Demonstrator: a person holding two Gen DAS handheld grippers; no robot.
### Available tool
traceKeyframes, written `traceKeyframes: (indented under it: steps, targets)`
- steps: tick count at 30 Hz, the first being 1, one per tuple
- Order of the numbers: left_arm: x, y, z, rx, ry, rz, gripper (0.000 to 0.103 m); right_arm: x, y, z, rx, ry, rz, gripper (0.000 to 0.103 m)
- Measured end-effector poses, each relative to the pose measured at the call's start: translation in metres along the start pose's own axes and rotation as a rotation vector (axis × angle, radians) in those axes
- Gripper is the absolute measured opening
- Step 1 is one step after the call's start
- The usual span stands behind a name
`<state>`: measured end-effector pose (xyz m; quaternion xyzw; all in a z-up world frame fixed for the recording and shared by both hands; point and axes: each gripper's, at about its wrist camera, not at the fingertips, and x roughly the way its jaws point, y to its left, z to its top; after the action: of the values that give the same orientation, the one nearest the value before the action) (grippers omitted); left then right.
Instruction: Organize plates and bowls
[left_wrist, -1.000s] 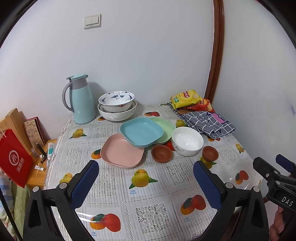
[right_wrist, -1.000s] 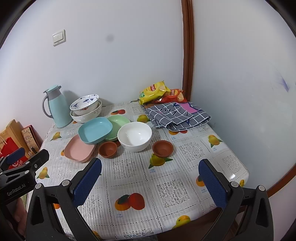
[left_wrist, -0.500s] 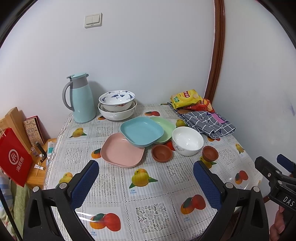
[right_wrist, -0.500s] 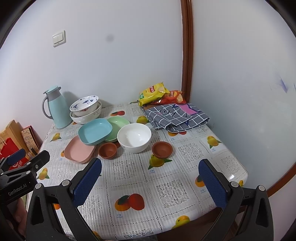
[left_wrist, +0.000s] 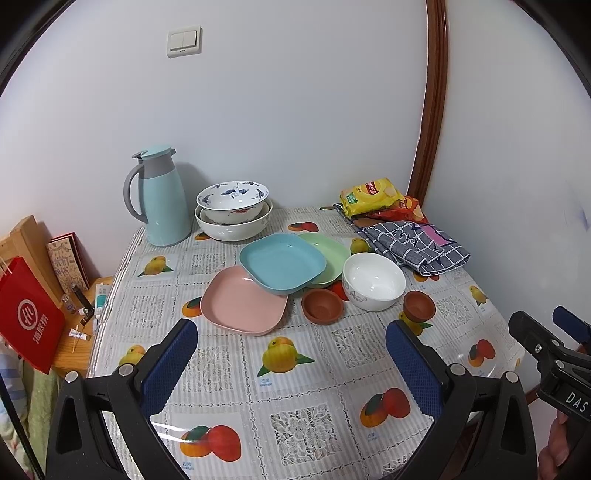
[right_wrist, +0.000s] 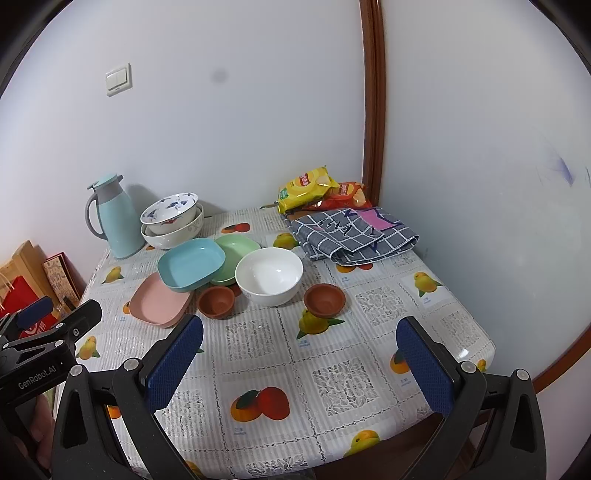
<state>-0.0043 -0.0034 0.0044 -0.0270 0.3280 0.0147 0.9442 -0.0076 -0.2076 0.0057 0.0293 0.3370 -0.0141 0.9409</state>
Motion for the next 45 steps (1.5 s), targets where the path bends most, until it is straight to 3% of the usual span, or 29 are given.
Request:
traceKeyframes:
  steps: [20,32,38,43,45]
  targets:
    - [0.017,0.005,0.011,-0.001,0.027,-0.023,0.103,0.014,0.002,0.006,0.013,0.014,0.011,0.103]
    - [0.059,0.018,0.018,-0.021,0.115,0.026,0.103,0.048,0.008,0.012,0.0,0.063,-0.021,0.103]
    - [0.083,0.038,0.022,-0.08,0.153,0.044,0.103,0.079,0.013,0.014,-0.015,0.115,0.052,0.103]
    - [0.099,0.055,0.027,-0.103,0.152,-0.006,0.103,0.111,0.019,0.021,-0.013,0.128,0.123,0.103]
    - [0.104,0.058,0.03,-0.087,0.141,0.03,0.103,0.122,0.019,0.023,-0.009,0.126,0.119,0.103]
